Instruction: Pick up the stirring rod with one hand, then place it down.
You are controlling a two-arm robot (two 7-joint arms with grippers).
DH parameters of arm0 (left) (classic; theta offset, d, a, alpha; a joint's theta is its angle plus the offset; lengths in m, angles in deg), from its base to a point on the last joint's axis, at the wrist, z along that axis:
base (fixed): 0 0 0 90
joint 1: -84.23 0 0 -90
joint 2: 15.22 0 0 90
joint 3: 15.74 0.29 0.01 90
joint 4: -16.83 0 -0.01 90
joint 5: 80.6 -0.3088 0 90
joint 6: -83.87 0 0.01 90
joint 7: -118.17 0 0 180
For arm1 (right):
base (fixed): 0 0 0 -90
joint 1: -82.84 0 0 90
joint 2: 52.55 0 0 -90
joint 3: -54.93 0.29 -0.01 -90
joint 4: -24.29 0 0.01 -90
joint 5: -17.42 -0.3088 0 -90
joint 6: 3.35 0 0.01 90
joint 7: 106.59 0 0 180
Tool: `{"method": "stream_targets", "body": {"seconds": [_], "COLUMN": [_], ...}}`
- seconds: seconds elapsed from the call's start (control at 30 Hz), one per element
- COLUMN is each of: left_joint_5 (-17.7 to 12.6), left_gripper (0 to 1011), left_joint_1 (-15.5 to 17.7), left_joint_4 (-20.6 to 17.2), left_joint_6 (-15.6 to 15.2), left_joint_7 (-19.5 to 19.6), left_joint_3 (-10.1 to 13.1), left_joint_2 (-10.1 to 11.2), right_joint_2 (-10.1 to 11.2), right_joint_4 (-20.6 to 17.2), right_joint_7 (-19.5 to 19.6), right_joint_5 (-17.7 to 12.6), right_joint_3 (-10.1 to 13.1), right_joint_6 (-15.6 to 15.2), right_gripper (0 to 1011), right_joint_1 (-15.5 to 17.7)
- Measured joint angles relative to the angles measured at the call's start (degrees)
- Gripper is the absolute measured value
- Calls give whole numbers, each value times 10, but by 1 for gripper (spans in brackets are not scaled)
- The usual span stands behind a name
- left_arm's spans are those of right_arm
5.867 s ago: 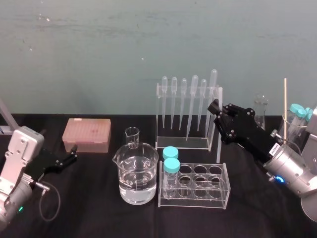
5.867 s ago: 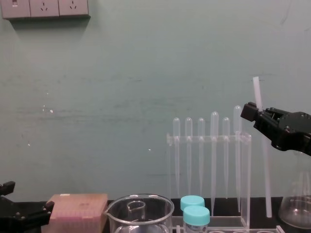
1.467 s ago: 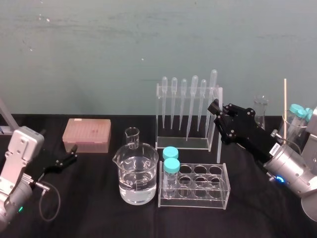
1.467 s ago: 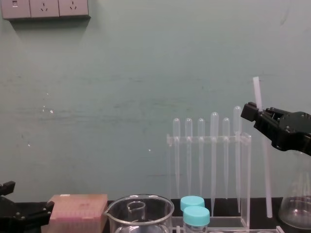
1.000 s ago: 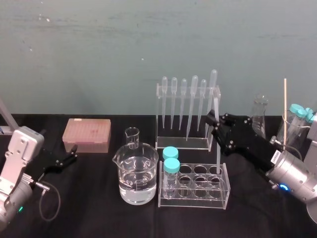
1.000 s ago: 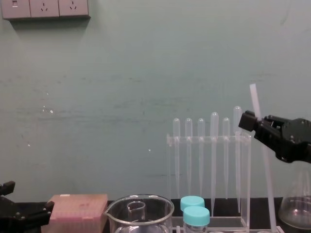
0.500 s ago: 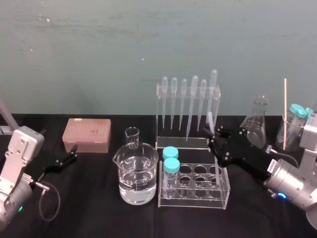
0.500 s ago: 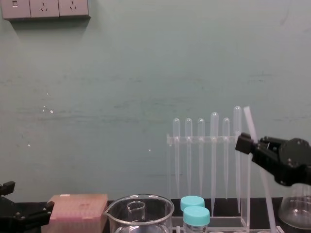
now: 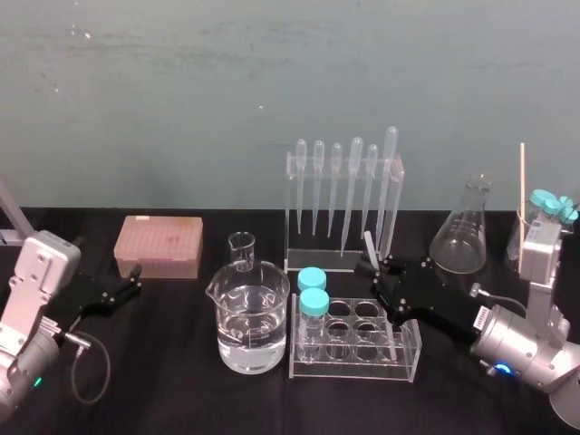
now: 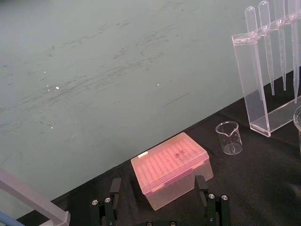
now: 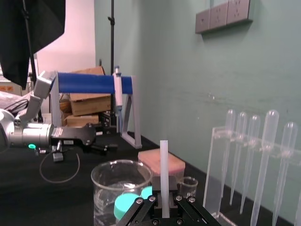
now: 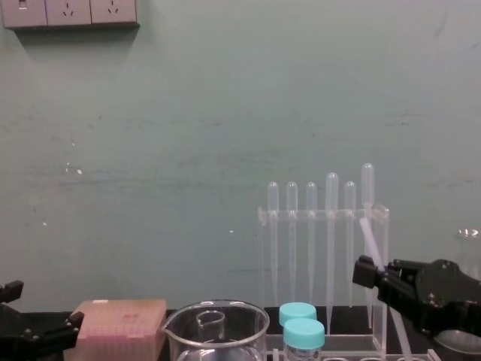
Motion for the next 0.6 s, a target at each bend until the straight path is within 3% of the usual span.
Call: {"method": "stream_targets", "body": {"seconds": [0.6], "left_joint_5": [0], "left_gripper": [1000], "left_joint_1": [0], "left_joint_4": [0], "left_joint_6": [0], "left_joint_7": [0], "left_joint_3": [0], "left_joint_2": [0], "right_joint_2": [-2], "right_joint_4": [13], "right_joint_7": [4], "right_joint_5": [4], "right_joint_3": [-5], "right_joint_6": [-9], "right_gripper": [70], "right_joint_1": [-5]}}
